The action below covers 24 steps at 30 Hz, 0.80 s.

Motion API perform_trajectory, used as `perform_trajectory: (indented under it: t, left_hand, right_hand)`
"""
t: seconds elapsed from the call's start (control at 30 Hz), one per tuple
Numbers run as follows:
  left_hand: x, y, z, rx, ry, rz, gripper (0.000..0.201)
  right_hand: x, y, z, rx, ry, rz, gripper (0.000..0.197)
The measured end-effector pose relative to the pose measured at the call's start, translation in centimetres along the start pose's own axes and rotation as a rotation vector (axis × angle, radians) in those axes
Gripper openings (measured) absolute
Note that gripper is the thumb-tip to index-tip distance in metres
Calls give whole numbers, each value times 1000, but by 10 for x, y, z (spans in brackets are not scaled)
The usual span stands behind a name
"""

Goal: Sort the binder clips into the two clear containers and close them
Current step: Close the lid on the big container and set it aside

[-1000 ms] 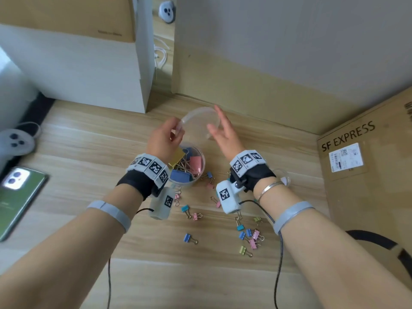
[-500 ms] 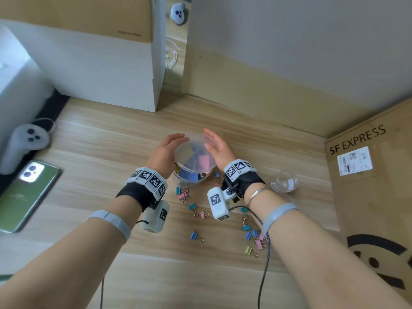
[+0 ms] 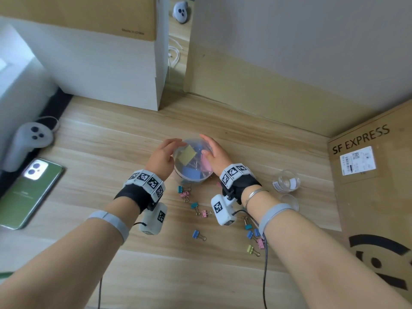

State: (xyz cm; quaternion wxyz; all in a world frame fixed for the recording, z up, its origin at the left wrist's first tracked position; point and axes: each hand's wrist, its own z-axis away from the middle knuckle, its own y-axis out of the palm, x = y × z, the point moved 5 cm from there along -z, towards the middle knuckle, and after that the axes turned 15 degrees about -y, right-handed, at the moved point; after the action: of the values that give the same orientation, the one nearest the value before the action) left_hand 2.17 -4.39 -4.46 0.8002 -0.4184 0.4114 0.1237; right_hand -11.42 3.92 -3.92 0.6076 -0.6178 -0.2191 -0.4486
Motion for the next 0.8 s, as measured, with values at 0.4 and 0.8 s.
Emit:
perform_trajectory:
  t: [0.4, 0.8]
  left_hand:
    - [25, 25, 5, 303, -168, -12, 133]
    - [25, 29, 1, 296, -26, -6, 127]
  right_hand:
    - [35, 24, -6, 578, -45, 670, 117]
    - [34, 34, -1, 378, 129, 863, 107]
